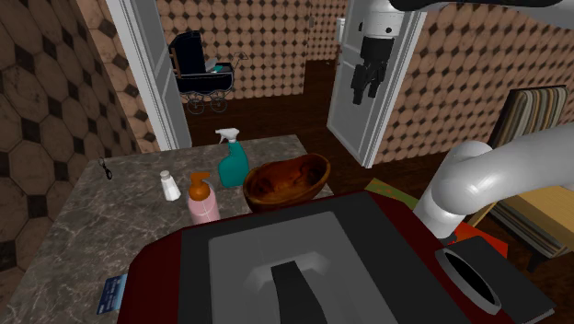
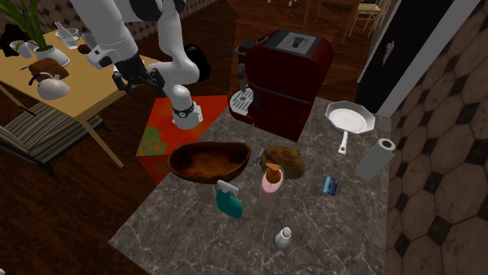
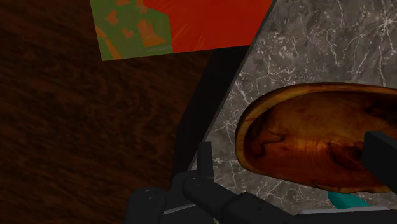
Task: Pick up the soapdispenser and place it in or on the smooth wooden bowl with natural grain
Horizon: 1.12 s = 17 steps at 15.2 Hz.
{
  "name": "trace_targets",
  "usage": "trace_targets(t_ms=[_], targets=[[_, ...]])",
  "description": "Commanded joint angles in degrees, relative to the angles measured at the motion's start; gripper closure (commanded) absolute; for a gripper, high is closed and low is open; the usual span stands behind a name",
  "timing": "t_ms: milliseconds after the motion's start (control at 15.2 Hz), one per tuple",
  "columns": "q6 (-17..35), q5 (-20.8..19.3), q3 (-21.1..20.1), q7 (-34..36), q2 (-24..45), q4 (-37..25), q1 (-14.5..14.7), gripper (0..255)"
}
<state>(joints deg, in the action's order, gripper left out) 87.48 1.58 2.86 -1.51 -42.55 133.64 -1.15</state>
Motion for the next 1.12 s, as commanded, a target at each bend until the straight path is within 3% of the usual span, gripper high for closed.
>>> trace_targets(t_ms=[0, 528, 1056], targets=[[0.0, 0.0, 0.0, 0.0, 0.0, 0.0, 0.0, 0], [9.11, 6.03, -9.42, 10.87, 4.66, 2.94, 3.13, 0], [18.76, 9.45, -18.75, 21.57, 14.44, 0.98, 5.46, 0]])
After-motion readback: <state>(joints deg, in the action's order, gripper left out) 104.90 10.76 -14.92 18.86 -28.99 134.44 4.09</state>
